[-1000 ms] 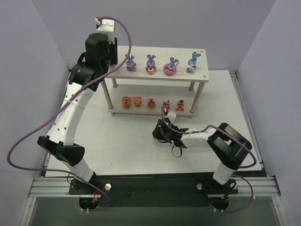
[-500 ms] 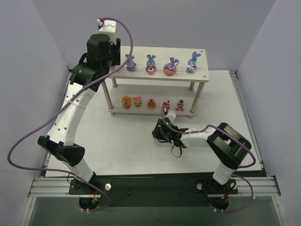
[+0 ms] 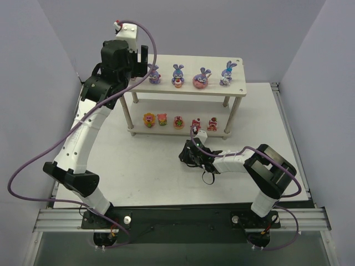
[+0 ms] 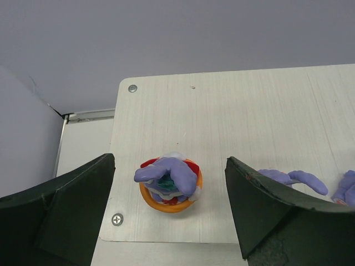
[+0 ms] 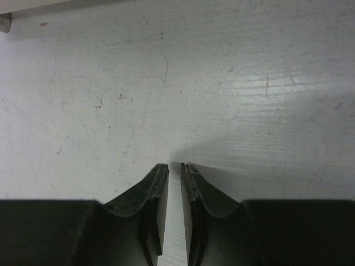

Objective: Place and organize the plastic toys onto the shelf

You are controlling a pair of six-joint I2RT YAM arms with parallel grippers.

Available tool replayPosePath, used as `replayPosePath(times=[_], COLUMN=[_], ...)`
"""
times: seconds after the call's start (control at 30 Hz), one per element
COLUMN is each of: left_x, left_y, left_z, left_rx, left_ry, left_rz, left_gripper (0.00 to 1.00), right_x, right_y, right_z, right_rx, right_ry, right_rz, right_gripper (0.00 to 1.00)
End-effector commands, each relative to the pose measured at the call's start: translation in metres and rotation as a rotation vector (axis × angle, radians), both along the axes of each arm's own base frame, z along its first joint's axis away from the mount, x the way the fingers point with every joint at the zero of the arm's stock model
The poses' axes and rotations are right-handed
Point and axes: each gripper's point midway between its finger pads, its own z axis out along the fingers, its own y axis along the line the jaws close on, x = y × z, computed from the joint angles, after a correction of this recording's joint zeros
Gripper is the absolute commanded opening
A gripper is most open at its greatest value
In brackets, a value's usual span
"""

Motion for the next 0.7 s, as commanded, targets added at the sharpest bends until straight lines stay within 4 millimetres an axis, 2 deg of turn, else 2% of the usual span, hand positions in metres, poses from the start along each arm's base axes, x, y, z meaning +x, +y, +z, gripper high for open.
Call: replayPosePath(times=[0.0,0.23,0.3,0.4,0.47,0.5,0.53,0.57,0.6,0.63,0.67], left_x=[-0.017,-0.039,-0.045,-0.06,-0.075,-0.081,-0.097,-0.1,-0.106,-0.121,-0.124], left_y=[0.01,0.021,0.025,0.032,0.038,0.039,0.042,0.04,0.04,0.044,0.044], left_z=[0.034,0.042,0.039,0.033,0.028,0.024,0.031,0.013,0.008,0.013,-0.014], left_rx=[-0.033,-0.053,-0.062,-0.101,-0.148,-0.162,-0.21,-0.211,-0.241,-0.273,-0.268], left_ry=[-0.088,-0.109,-0.11,-0.114,-0.118,-0.114,-0.141,-0.111,-0.107,-0.129,-0.081], left_rz=[0.017,0.032,0.041,0.055,0.062,0.057,0.042,0.027,0.022,0.008,0.01], left_gripper=[0.92,0.96,0.97,0.97,0.97,0.97,0.97,0.97,0.97,0.97,0.97], right_x=[-0.021,-0.021,-0.023,-0.022,-0.02,-0.023,-0.023,-0.025,-0.024,-0.025,-0.027], right_y=[-0.024,-0.025,-0.017,-0.017,-0.019,-0.023,-0.024,-0.027,-0.029,-0.032,-0.036], right_z=[-0.036,-0.035,-0.024,-0.002,0.014,0.015,0.02,0.027,0.032,0.035,0.042], right_rx=[-0.126,-0.12,-0.07,-0.043,-0.034,-0.044,-0.041,-0.036,-0.037,-0.042,-0.05], right_ry=[0.111,0.117,0.12,0.084,0.055,0.061,0.051,0.047,0.04,0.033,0.028], right_rz=[0.017,0.014,0.036,0.047,0.037,0.036,0.033,0.031,0.024,0.019,0.014], right_gripper=[0.19,0.19,0.2,0.24,0.25,0.26,0.29,0.3,0.31,0.34,0.37])
